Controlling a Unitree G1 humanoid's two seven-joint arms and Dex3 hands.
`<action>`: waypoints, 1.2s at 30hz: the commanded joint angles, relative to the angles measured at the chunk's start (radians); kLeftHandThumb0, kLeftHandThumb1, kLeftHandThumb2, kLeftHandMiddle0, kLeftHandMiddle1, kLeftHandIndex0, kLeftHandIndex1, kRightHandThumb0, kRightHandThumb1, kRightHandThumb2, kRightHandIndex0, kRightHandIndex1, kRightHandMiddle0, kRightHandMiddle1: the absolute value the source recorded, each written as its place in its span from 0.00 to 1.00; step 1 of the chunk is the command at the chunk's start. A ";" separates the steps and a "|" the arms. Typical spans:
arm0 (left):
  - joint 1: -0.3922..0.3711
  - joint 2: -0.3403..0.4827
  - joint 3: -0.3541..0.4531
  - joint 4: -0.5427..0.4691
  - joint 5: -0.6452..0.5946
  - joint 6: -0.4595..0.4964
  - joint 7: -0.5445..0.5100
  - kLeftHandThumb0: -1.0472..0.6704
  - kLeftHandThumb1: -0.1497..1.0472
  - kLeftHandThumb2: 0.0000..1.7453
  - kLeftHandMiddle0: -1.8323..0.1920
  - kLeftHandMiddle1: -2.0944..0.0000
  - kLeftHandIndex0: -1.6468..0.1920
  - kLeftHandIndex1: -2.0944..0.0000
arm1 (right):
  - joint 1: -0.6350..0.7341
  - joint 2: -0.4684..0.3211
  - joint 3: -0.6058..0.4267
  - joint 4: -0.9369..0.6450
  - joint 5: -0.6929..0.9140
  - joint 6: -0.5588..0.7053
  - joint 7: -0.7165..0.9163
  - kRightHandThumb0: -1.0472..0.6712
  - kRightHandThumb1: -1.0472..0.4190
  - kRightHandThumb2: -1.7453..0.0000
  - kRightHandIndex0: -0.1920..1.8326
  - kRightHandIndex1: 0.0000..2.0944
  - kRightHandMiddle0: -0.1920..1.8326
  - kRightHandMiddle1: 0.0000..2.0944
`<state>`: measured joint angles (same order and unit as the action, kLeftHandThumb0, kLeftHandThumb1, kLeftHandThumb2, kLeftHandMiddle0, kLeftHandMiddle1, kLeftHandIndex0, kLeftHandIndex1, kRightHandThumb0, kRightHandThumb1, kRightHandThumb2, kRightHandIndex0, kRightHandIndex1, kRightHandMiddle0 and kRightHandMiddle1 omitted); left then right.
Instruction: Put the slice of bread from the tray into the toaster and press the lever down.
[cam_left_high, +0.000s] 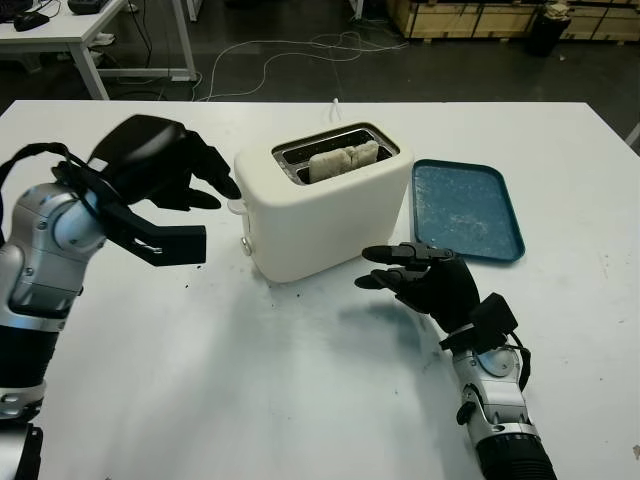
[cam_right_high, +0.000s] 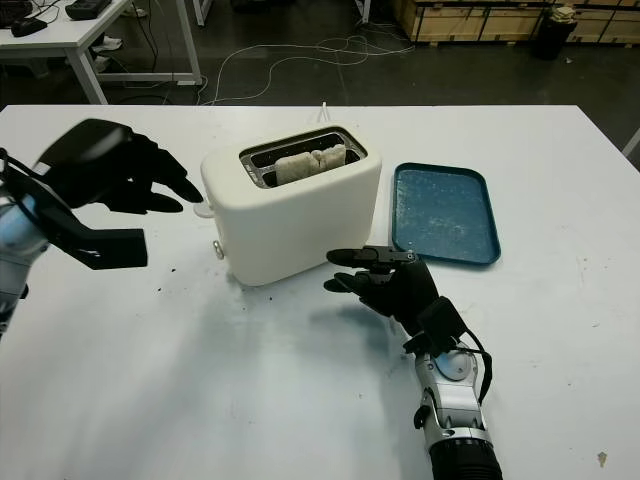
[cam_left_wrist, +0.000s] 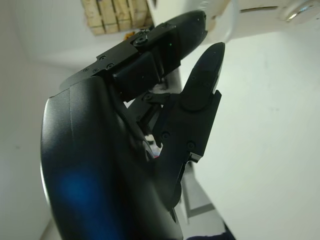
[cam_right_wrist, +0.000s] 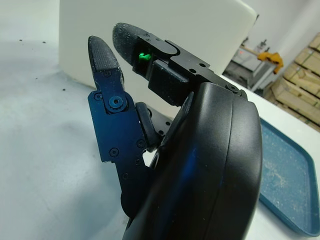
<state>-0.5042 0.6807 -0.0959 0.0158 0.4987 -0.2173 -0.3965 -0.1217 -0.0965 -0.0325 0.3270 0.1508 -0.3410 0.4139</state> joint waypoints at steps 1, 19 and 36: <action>-0.012 -0.010 -0.014 0.024 0.001 -0.012 0.016 0.51 0.81 0.00 0.47 0.26 0.21 1.00 | -0.007 -0.001 -0.007 0.001 0.016 0.000 -0.001 0.34 0.13 1.00 0.75 0.00 0.68 0.00; -0.059 -0.028 -0.052 0.159 0.030 -0.068 0.097 0.49 0.82 0.00 0.50 0.23 0.21 1.00 | -0.004 -0.004 -0.007 0.002 0.017 -0.007 0.005 0.34 0.13 1.00 0.76 0.01 0.68 0.00; -0.051 -0.036 -0.062 0.169 0.017 -0.072 0.094 0.49 0.81 0.00 0.47 0.31 0.21 1.00 | -0.006 -0.002 -0.009 0.011 0.016 -0.015 0.009 0.34 0.13 1.00 0.76 0.01 0.68 0.00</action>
<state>-0.5534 0.6580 -0.1397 0.1902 0.5137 -0.2936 -0.2952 -0.1216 -0.0965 -0.0353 0.3366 0.1554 -0.3409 0.4250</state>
